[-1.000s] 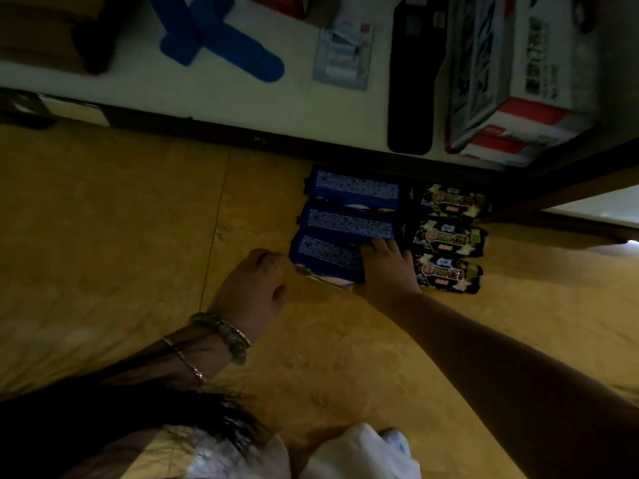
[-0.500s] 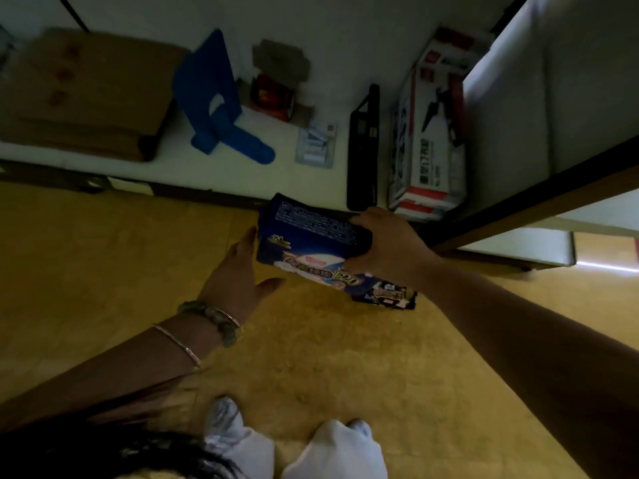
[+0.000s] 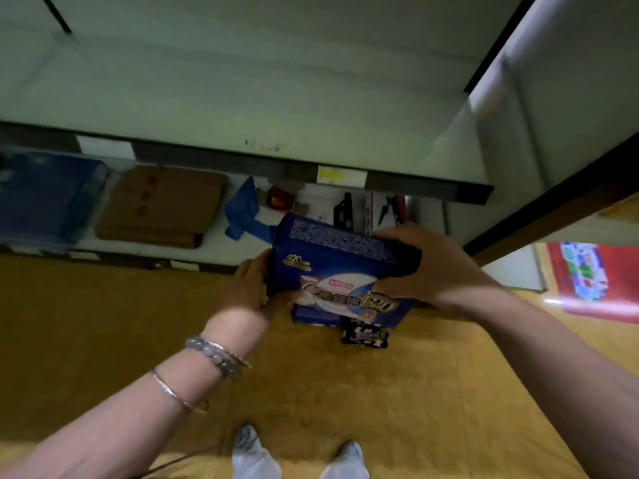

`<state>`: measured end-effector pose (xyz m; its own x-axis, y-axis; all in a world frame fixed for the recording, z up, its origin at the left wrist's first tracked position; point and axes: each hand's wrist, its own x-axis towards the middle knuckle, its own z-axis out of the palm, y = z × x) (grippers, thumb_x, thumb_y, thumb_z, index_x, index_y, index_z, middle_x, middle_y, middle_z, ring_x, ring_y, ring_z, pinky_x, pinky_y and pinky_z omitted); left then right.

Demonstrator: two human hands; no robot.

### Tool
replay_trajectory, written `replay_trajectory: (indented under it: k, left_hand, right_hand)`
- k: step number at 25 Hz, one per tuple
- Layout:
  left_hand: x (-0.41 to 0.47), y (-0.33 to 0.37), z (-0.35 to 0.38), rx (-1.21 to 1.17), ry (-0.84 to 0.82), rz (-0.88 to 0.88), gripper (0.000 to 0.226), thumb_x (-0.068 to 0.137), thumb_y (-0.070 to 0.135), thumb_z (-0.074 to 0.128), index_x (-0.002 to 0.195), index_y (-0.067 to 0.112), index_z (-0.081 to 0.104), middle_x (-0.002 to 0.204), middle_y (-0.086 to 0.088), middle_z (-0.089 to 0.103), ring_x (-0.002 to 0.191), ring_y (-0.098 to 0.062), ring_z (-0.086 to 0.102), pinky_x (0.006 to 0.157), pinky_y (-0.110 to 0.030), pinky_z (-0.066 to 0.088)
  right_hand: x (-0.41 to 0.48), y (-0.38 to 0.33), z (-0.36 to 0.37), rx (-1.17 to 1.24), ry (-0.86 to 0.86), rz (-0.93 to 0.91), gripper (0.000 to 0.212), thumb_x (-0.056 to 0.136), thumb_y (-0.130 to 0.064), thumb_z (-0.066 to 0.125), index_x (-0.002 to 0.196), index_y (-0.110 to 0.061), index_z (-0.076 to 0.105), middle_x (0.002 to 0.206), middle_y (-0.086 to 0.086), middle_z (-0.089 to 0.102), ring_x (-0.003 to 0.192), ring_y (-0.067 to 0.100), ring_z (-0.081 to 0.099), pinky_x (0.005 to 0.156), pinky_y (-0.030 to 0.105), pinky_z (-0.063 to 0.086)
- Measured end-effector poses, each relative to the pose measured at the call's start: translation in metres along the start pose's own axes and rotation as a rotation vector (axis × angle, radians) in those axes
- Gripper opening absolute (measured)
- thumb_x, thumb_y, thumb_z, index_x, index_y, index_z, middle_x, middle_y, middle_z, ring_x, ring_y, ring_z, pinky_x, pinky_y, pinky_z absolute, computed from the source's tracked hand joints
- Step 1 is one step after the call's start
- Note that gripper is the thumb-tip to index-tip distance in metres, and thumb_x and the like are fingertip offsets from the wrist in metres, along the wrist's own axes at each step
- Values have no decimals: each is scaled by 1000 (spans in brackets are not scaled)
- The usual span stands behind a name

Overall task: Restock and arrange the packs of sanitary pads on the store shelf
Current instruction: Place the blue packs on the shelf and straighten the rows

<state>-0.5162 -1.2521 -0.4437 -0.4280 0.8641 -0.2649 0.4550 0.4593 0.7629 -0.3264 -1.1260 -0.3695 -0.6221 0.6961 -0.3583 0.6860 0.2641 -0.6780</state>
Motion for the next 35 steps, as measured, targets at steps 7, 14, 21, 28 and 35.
replay_trajectory:
  k: [7, 14, 21, 28, 35]
  left_hand:
    - [-37, 119, -110, 64, 88, 240, 44, 75, 37, 69, 110, 17, 53, 104, -1, 54, 92, -20, 57, 78, -33, 48]
    - [-59, 189, -194, -69, 161, 448, 51, 75, 31, 73, 122, 22, 54, 110, 1, 60, 100, -15, 59, 91, -36, 46]
    - [-52, 236, -236, -30, 214, 594, 61, 72, 37, 75, 126, 23, 50, 113, 7, 58, 90, -9, 53, 88, -24, 44]
    - [3, 299, -250, 104, 265, 579, 48, 80, 39, 67, 122, 23, 50, 111, 3, 60, 96, -18, 59, 84, -31, 47]
    - [69, 341, -250, 365, 185, 428, 69, 90, 33, 56, 146, 21, 19, 147, -1, 34, 130, -16, 40, 101, -23, 33]
  right_hand:
    - [-72, -113, -94, 13, 259, -84, 64, 64, -11, 82, 123, -16, 58, 112, -6, 61, 96, 1, 58, 90, 13, 44]
    - [-121, -209, -143, -176, 343, -212, 70, 61, -20, 85, 124, -18, 55, 109, 1, 55, 101, 11, 53, 92, 18, 39]
    - [-124, -251, -175, -368, 522, -273, 76, 58, -21, 84, 127, -18, 53, 112, -2, 55, 107, 14, 52, 94, 27, 40]
    - [-58, -253, -241, -354, 621, -342, 72, 60, -19, 79, 127, -20, 51, 117, -2, 55, 110, 18, 51, 98, 43, 39]
    - [46, -210, -292, -389, 591, -306, 74, 65, -30, 80, 130, -20, 47, 124, 2, 52, 113, 22, 50, 97, 31, 37]
